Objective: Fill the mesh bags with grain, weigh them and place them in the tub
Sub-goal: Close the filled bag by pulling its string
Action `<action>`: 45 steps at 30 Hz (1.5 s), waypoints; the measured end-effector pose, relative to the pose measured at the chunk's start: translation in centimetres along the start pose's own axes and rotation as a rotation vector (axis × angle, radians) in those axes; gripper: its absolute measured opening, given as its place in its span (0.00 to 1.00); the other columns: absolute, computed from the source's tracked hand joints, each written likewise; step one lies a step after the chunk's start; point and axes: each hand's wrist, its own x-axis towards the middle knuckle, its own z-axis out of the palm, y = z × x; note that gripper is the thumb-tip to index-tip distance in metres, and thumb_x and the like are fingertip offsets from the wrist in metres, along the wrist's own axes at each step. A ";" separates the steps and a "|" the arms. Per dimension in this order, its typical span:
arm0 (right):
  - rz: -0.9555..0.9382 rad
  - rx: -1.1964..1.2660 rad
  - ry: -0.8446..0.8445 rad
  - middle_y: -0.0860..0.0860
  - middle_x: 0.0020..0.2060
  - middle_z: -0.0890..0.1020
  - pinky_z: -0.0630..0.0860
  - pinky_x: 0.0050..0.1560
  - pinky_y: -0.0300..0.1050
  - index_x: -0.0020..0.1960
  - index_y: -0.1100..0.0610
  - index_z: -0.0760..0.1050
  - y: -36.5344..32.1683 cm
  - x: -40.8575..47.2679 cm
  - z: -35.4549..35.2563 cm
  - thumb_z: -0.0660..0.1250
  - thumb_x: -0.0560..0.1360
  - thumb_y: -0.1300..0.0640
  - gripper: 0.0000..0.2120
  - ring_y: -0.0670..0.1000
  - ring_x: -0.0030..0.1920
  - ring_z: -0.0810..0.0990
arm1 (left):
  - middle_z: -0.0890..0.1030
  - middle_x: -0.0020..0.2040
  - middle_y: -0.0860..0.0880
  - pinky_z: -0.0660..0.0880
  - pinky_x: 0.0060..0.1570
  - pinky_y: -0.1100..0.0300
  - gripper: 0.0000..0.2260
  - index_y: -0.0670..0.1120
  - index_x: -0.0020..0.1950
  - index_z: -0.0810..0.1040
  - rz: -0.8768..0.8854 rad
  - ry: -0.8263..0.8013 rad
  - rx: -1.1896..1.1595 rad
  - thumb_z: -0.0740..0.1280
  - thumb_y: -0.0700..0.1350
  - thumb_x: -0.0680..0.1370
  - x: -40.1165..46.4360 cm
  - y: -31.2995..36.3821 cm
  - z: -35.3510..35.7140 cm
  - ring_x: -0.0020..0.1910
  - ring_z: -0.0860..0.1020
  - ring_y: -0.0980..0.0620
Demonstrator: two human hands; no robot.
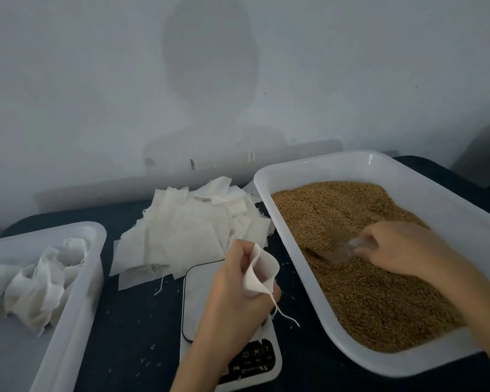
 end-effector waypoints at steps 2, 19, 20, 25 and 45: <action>0.014 0.039 0.042 0.44 0.38 0.79 0.78 0.41 0.38 0.45 0.49 0.75 0.9 -0.9 0.1 0.58 0.79 0.41 0.13 0.43 0.36 0.78 | 0.73 0.34 0.53 0.68 0.25 0.67 0.15 0.54 0.41 0.68 -0.001 0.003 -0.006 0.69 0.36 0.72 0.1 0.1 0.0 0.27 0.69 0.60; 0.042 0.086 0.209 0.41 0.33 0.79 0.74 0.32 0.37 0.42 0.42 0.73 2.4 -3.2 -0.7 0.67 0.73 0.41 0.06 0.41 0.31 0.78 | 0.74 0.38 0.49 0.71 0.26 0.67 0.13 0.53 0.44 0.69 -0.041 0.023 -0.019 0.70 0.38 0.73 0.0 0.1 -0.2 0.29 0.70 0.60; 0.054 0.071 0.201 0.42 0.33 0.79 0.75 0.32 0.37 0.42 0.43 0.74 2.4 -3.2 -0.6 0.66 0.73 0.41 0.07 0.41 0.31 0.79 | 0.75 0.38 0.49 0.71 0.26 0.67 0.12 0.52 0.44 0.69 -0.039 0.021 -0.017 0.70 0.39 0.73 -0.1 0.0 -0.2 0.29 0.70 0.60; 0.074 0.099 0.215 0.44 0.31 0.79 0.73 0.30 0.37 0.41 0.44 0.73 2.6 -3.5 -0.8 0.66 0.74 0.42 0.07 0.43 0.29 0.79 | 0.74 0.34 0.53 0.69 0.26 0.68 0.12 0.52 0.44 0.69 -0.059 0.013 -0.032 0.71 0.39 0.73 -0.1 -0.2 -0.2 0.28 0.69 0.60; -0.612 0.394 -0.040 0.40 0.40 0.84 0.81 0.44 0.54 0.50 0.30 0.76 -2.1 -6.0 -7.6 0.54 0.57 0.17 0.30 0.44 0.39 0.82 | 0.77 0.42 0.58 0.70 0.30 0.74 0.17 0.53 0.48 0.68 -0.068 0.049 0.038 0.71 0.35 0.70 0.0 0.5 -2.2 0.37 0.76 0.64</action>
